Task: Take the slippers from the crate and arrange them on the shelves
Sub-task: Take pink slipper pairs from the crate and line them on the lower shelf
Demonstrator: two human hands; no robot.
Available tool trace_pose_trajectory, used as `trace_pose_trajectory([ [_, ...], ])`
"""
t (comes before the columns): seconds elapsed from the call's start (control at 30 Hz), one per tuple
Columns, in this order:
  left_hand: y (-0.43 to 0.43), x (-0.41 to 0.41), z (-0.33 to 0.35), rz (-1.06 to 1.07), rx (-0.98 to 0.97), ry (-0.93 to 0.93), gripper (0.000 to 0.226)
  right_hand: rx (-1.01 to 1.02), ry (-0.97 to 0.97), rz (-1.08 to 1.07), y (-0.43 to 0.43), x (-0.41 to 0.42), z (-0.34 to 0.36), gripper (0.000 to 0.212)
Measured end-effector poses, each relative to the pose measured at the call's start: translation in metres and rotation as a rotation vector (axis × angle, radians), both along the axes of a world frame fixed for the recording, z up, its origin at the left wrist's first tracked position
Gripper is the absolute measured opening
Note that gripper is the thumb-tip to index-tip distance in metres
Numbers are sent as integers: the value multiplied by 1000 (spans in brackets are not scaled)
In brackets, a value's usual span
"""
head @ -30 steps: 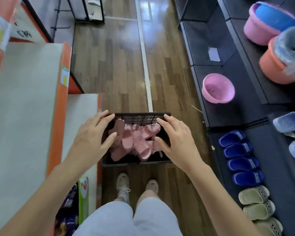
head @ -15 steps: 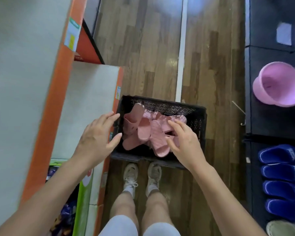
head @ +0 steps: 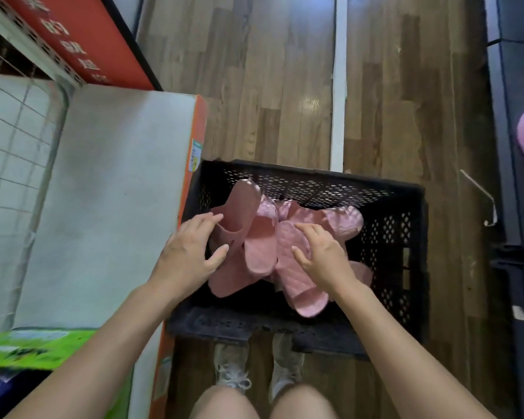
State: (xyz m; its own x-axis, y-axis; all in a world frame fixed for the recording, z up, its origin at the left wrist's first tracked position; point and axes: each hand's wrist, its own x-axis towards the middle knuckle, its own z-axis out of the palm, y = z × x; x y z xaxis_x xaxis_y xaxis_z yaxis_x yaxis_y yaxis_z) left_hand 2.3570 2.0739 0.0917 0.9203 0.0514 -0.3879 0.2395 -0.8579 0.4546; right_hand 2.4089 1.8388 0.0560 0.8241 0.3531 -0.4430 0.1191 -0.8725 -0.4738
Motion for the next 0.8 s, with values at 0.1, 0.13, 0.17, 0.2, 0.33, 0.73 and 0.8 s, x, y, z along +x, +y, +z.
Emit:
trace_pose_trajectory([
  [0.1,-2,5,-42,-8,-21,2,82,-9,39,2,11,18,-45,49],
  [0.13,-2,7,-54,-5,-23,7,83,-10,67,-7,15,24,-60,49],
  [0.17,-2,9,-66,-3,-25,9,83,-5,91,-25,19,30,-73,49],
  [0.2,-2,11,-78,2,-28,15,83,-3,110,-45,23,36,-87,49],
  [0.33,1,19,-120,20,-44,48,70,93,241,-117,39,58,-137,54],
  [0.73,1,16,-167,20,-7,111,56,-142,215,150,56,98,-185,71],
  [0.8,-1,12,-165,37,-27,105,53,-188,174,127,50,93,-179,76],
])
